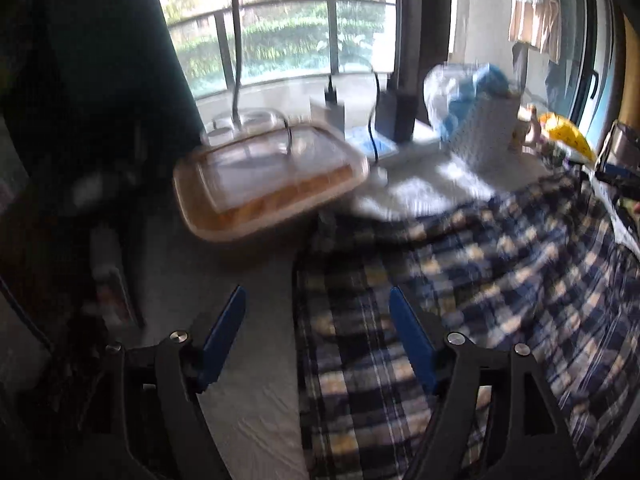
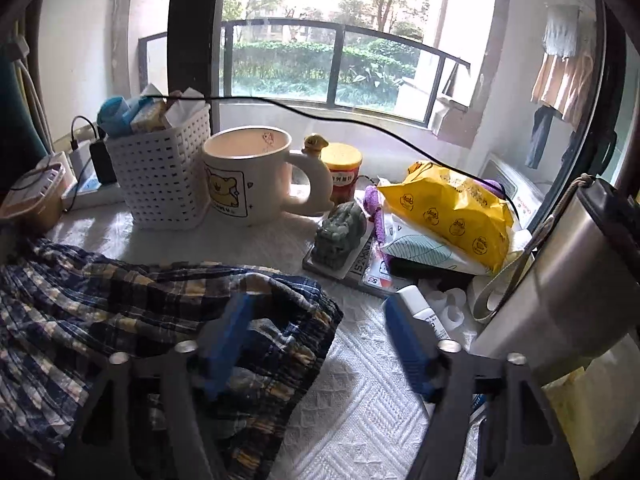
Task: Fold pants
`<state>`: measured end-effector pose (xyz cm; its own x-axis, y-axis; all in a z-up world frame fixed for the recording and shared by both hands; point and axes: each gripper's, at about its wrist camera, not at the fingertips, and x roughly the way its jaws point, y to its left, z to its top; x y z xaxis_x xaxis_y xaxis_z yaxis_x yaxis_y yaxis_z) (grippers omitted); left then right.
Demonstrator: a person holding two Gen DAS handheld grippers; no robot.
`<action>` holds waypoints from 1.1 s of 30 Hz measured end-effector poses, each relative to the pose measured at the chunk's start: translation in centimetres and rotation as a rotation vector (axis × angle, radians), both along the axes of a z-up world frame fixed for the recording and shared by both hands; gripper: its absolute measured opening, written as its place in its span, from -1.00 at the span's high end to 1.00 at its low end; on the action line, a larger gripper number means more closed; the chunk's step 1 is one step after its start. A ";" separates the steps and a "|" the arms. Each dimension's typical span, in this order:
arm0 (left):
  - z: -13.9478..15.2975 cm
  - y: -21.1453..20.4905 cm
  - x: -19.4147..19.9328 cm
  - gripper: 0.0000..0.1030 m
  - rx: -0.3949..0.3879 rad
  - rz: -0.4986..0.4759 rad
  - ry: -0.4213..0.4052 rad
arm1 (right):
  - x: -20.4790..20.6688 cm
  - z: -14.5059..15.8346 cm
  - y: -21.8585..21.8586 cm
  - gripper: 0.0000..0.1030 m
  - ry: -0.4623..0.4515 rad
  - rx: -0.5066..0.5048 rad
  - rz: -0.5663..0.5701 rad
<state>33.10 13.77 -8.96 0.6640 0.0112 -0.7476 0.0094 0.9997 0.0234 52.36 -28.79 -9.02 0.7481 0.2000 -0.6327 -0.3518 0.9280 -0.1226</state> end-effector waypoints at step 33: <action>4.6 -1.6 -1.3 -0.24 0.046 0.014 -0.218 | -8.1 -0.7 -3.8 0.04 0.091 0.049 0.060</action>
<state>31.79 12.14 -4.37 0.8092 0.0522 -0.5852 -0.0143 0.9975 0.0691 44.24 -32.61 -9.70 0.6738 0.2746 -0.6860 -0.4143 0.9091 -0.0430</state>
